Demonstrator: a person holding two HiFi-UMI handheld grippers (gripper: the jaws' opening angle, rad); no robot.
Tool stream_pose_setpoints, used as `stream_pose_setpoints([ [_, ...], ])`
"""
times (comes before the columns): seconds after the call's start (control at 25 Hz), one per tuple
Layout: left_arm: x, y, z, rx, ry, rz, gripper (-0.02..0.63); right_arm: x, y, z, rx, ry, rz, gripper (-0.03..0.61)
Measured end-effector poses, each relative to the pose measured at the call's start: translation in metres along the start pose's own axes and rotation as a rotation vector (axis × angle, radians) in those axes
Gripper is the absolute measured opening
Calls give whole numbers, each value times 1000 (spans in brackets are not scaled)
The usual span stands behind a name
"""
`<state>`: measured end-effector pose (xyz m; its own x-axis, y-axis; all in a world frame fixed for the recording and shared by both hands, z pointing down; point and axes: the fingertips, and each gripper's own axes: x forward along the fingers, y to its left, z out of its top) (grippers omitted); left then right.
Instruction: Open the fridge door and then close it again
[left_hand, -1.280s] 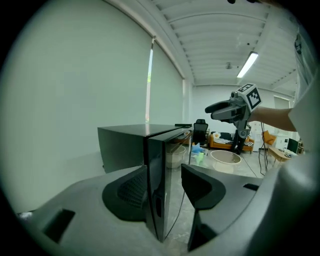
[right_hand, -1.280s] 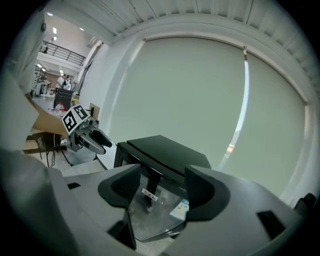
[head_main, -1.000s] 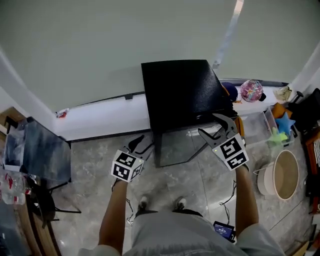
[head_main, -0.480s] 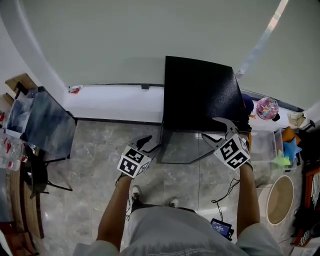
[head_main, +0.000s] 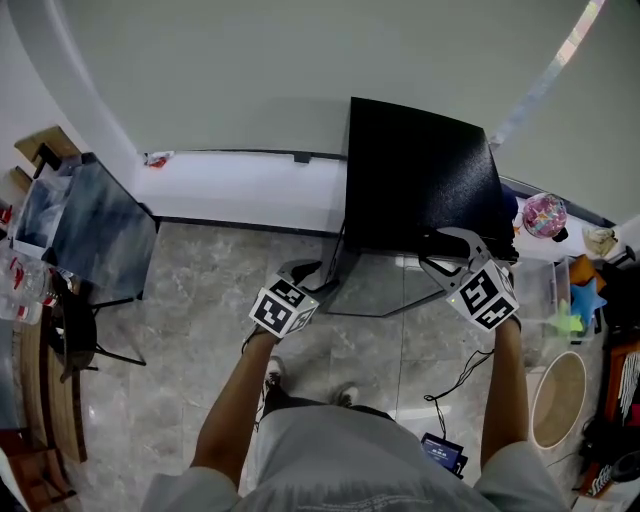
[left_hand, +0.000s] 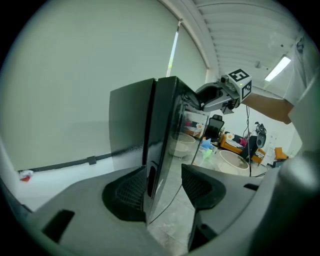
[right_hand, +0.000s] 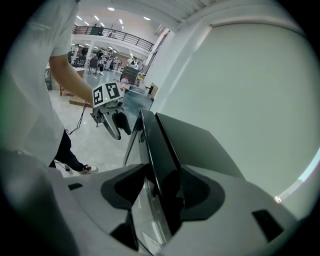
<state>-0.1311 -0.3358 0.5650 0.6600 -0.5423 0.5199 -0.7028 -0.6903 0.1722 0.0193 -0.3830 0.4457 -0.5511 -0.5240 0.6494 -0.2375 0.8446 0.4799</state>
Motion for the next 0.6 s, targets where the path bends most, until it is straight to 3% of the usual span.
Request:
stream_pose_setpoints([
  [0.32, 30, 5, -22, -64, 40, -63, 202, 2, 1, 0, 3, -6, 15, 218],
  [0.6, 48, 4, -33, -69, 72, -110, 201, 2, 3, -1, 34, 6, 20, 219],
])
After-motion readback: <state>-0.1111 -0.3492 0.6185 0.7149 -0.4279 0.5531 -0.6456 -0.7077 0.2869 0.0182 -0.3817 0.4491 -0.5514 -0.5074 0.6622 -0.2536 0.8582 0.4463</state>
